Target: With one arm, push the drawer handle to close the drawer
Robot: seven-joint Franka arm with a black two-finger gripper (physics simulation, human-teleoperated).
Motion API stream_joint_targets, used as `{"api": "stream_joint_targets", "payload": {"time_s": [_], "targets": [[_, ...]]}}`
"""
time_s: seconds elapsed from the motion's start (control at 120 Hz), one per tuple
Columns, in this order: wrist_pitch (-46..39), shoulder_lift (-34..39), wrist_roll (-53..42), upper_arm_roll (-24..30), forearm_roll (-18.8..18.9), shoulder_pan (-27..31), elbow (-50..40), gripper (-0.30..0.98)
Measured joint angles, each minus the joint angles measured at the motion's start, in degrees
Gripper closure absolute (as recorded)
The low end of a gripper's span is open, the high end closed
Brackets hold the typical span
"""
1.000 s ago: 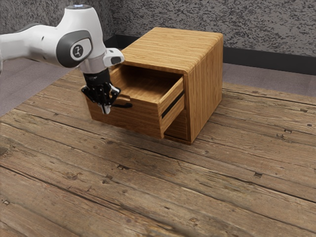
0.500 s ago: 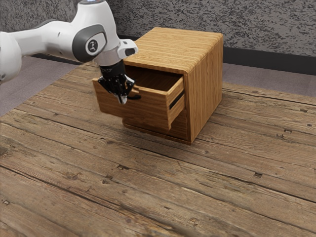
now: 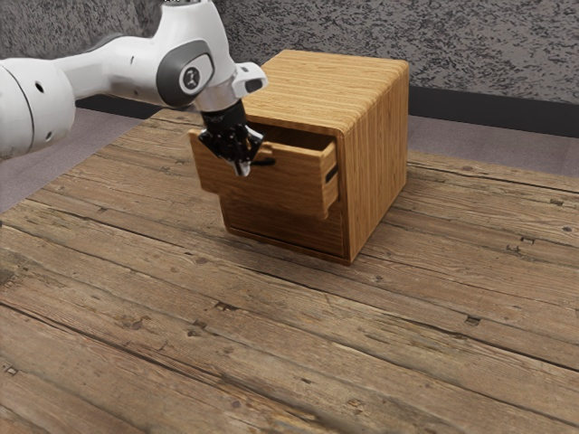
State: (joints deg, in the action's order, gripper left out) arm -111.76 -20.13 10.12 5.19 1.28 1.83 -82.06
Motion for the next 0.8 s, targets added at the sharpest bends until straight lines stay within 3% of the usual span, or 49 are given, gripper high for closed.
{"api": "stream_joint_targets", "payload": {"time_s": [0.483, 0.75, 0.8], "targets": [[-2.9, -7.7, -0.8, 3.6, 1.9, 2.3, 9.7, 0.7], [-6.1, -9.5, -1.3, 6.7, 4.1, 4.4, 10.5, 0.69], [-5.9, -7.0, -1.3, 7.4, 3.9, 4.6, 8.0, 0.69]]}}
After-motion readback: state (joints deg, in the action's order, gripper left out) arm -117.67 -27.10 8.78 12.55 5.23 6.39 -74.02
